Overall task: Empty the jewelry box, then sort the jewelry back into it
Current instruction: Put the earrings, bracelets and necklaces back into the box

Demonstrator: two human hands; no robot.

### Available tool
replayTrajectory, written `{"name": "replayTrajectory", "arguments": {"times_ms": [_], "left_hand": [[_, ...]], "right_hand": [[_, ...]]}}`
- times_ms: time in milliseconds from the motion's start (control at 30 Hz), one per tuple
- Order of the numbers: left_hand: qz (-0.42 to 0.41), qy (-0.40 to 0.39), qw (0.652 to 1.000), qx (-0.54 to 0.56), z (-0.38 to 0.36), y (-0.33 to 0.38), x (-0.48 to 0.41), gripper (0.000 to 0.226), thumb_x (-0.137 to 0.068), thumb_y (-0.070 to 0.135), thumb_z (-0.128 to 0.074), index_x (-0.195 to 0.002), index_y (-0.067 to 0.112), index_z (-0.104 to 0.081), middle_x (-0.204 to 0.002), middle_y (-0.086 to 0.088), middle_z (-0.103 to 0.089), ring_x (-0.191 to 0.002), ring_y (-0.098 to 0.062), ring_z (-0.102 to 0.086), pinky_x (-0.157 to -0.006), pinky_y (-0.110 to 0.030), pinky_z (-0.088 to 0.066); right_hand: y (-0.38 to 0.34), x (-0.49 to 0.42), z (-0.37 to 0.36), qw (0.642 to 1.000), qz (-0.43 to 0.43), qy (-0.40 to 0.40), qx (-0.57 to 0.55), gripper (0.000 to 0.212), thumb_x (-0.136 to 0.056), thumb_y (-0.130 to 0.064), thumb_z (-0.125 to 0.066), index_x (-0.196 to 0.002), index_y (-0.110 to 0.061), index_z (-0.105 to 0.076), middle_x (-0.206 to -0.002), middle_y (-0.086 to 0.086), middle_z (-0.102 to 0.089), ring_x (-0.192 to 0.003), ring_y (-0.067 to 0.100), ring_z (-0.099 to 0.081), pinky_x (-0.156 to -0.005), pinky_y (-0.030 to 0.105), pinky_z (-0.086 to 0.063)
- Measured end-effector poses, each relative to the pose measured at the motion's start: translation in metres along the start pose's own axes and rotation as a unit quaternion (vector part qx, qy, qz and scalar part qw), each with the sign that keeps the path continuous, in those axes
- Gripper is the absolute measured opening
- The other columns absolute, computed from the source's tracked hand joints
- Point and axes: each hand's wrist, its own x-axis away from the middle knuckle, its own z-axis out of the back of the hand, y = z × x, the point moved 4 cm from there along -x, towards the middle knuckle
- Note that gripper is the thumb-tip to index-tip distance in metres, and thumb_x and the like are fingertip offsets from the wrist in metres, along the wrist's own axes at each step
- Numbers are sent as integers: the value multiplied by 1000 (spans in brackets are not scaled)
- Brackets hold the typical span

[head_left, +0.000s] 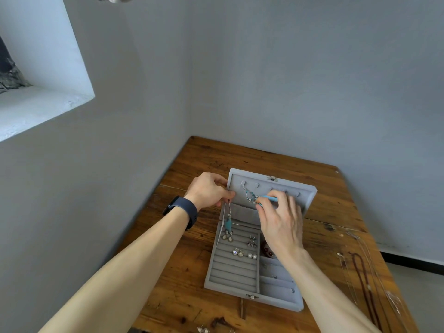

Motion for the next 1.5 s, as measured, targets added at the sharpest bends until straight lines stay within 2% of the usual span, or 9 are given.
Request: {"name": "replayTrajectory", "arguments": {"times_ms": [233,333,433,567,800,1000,1167,1333,1500], "left_hand": [[2,2,1000,0,-1,-1,-1,38,-82,32,-81,-117,25,-67,-80,7,-76,-64,-9,-69,-74,-29,-62],[1,2,1000,-2,0,-1,-2,37,-82,33,-81,-115,25,-68,-79,8,-76,-59,-6,-66,-71,-26,-60],[2,0,1000,-3,0,-1,-3,35,-82,32,-81,-114,24,-69,-76,9,-76,-52,-2,-62,-64,-20,-55],[6,2,1000,0,-1,-2,-5,36,-81,32,-82,-114,22,-69,-73,10,-76,-50,-1,-61,-61,-19,-55],[12,1,1000,-6,-2,-5,-9,48,-80,33,-83,-124,21,-67,-81,7,-77,-56,-3,-65,-69,-25,-60],[11,-1,1000,-19,-1,-3,-6,49,-81,33,-82,-126,21,-66,-89,7,-76,-55,-2,-65,-62,-19,-53],[6,-6,1000,-30,0,0,-4,51,-82,34,-81,-129,21,-64,-91,7,-76,-58,-4,-67,-67,-22,-57],[-8,-17,998,-60,8,2,-2,45,-83,34,-80,-125,25,-67,-90,7,-76,-70,-14,-73,-81,-33,-61],[-6,-8,999,-32,13,3,5,36,-83,36,-80,-115,26,-66,-87,6,-76,-63,-9,-70,-77,-27,-59]], "right_hand": [[-6,1,-3,995,-34,-45,-78,20,-85,-18,-77,-96,-14,-61,-81,0,-69,-68,24,-66,-60,35,-54],[-7,-2,-3,992,-51,-81,-84,12,-87,-26,-75,-90,-21,-65,-74,-5,-69,-62,23,-66,-54,31,-51],[-8,-7,-6,985,-77,-122,-96,7,-86,-31,-76,-92,-27,-75,-82,-8,-71,-67,21,-68,-56,31,-54],[-13,-10,-13,968,-107,-187,-131,16,-89,-31,-67,-101,-29,-78,-98,-8,-72,-86,23,-65,-77,36,-52],[-25,-4,-11,941,-117,-279,-150,35,-87,-31,-57,-122,-30,-57,-116,-9,-71,-110,16,-63,-95,35,-38],[-37,-1,-15,937,-132,-273,-175,39,-86,-38,-58,-125,-35,-62,-122,-14,-58,-116,12,-55,-97,37,-31],[-37,1,-9,952,-122,-212,-182,30,-88,-32,-59,-118,-28,-62,-113,-10,-62,-106,16,-62,-90,37,-44],[-50,-2,-8,949,-63,-269,-154,37,-87,-38,-56,-123,-32,-62,-124,-15,-58,-116,13,-54,-94,37,-37],[-44,-5,-2,927,-102,-296,-209,30,-86,-31,-57,-114,-27,-50,-113,-9,-68,-103,19,-63,-90,36,-40]]}}
